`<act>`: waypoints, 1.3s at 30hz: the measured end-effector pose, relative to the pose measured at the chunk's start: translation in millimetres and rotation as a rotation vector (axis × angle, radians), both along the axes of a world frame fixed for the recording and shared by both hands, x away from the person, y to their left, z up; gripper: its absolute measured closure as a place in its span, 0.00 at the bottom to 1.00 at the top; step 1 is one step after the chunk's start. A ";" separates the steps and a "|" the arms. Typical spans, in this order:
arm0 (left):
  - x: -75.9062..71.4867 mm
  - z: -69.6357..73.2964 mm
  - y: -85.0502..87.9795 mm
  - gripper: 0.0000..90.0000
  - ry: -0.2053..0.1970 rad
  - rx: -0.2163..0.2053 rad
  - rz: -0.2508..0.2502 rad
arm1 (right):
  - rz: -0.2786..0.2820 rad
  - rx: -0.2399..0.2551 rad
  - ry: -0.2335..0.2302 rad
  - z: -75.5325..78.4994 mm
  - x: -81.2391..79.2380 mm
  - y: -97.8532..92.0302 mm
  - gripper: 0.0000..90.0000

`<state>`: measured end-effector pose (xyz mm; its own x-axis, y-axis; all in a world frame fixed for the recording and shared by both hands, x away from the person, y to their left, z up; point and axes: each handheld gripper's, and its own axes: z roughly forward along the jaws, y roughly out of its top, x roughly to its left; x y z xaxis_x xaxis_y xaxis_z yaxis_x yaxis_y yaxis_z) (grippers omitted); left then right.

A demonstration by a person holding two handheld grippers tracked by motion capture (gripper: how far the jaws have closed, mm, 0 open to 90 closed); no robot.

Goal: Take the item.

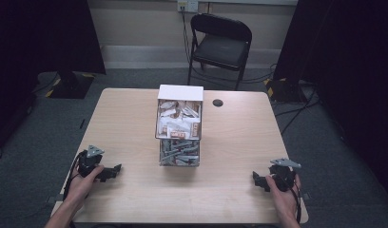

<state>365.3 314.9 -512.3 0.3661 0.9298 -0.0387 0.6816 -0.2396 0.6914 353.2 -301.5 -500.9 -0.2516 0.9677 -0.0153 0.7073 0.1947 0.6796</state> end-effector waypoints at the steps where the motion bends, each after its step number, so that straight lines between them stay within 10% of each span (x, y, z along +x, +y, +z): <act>1: 0.0 0.0 0.0 0.00 0.000 -0.001 0.000 | -0.005 -0.001 0.000 0.1 -0.4 0.3 0.00; 18: 0.0 0.0 0.0 0.00 0.001 -0.001 0.000 | 0.023 0.087 0.003 13.5 -1.7 2.6 0.21; 39: 0.0 -0.1 0.0 0.00 0.000 -0.001 0.000 | 0.152 0.227 -0.114 41.7 -8.5 24.3 0.41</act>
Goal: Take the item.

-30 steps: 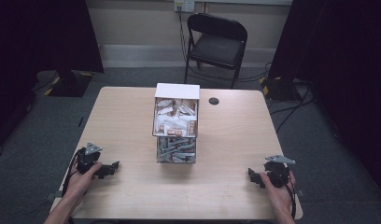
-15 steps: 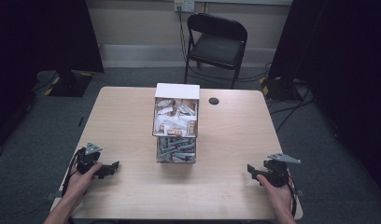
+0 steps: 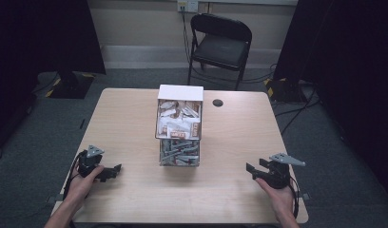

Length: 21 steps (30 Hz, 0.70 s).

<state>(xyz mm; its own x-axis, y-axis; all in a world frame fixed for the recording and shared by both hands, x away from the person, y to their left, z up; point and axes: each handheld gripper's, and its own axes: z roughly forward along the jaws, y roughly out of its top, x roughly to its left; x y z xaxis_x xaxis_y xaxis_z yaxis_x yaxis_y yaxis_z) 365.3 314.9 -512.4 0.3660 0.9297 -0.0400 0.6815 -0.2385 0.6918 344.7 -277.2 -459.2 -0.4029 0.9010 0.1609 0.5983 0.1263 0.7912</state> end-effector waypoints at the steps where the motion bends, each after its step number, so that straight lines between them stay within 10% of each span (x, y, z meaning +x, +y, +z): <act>1: 0.0 0.0 0.0 0.00 0.000 0.000 0.000 | 0.010 0.007 -0.002 1.4 -0.5 1.3 0.41; 21: -0.1 0.0 0.1 0.00 0.000 -0.001 -0.001 | 0.150 0.049 -0.021 19.1 -4.0 27.3 0.51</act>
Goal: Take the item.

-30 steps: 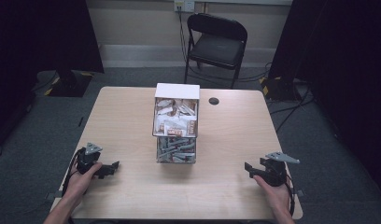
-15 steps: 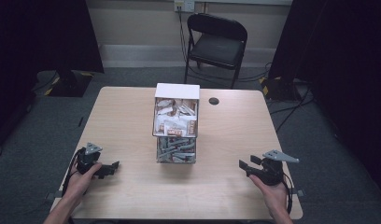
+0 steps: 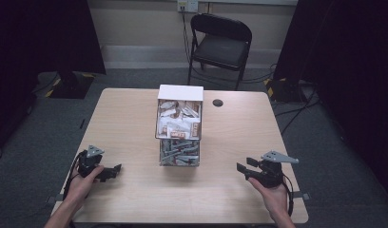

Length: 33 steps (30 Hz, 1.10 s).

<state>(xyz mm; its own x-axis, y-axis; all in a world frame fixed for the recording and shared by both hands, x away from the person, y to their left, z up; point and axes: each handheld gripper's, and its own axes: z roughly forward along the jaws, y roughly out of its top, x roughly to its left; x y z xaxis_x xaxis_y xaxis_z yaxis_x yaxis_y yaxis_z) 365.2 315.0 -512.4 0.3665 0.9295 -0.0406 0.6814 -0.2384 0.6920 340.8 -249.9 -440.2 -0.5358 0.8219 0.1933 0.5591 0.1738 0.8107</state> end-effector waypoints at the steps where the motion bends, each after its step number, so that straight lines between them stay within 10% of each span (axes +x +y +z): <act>1: 0.0 0.0 0.0 0.00 0.000 0.000 0.000 | 0.003 0.006 0.001 0.8 -0.1 0.8 0.51; 33: -0.3 0.2 0.0 0.00 0.000 0.002 0.000 | 0.222 0.031 -0.029 20.2 3.8 65.4 0.63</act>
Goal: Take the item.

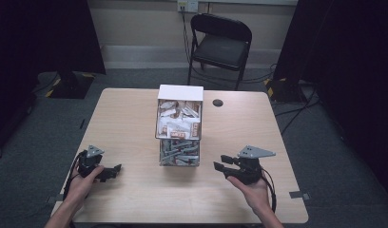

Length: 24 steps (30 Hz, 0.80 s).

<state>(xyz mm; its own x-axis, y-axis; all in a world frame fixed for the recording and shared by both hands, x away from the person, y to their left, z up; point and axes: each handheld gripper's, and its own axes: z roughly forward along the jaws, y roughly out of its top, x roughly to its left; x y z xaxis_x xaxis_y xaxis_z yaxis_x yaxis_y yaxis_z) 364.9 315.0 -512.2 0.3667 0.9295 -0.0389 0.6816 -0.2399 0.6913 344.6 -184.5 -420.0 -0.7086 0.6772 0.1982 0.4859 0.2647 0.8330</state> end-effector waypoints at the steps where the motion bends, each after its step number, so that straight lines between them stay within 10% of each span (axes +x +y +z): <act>1: 0.0 0.0 0.0 0.00 -0.001 0.001 0.000 | 0.008 0.003 -0.002 0.5 0.2 2.4 0.63; 24: -0.2 0.1 0.0 0.00 -0.001 0.001 0.000 | 0.186 0.040 -0.013 6.5 3.6 67.0 0.74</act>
<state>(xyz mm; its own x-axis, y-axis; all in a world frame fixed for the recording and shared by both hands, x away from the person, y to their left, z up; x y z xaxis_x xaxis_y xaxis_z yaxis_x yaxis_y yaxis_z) 364.7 315.0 -512.2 0.3663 0.9297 -0.0373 0.6812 -0.2407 0.6914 348.2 -117.6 -413.5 -0.8234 0.5260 0.2130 0.4213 0.3151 0.8504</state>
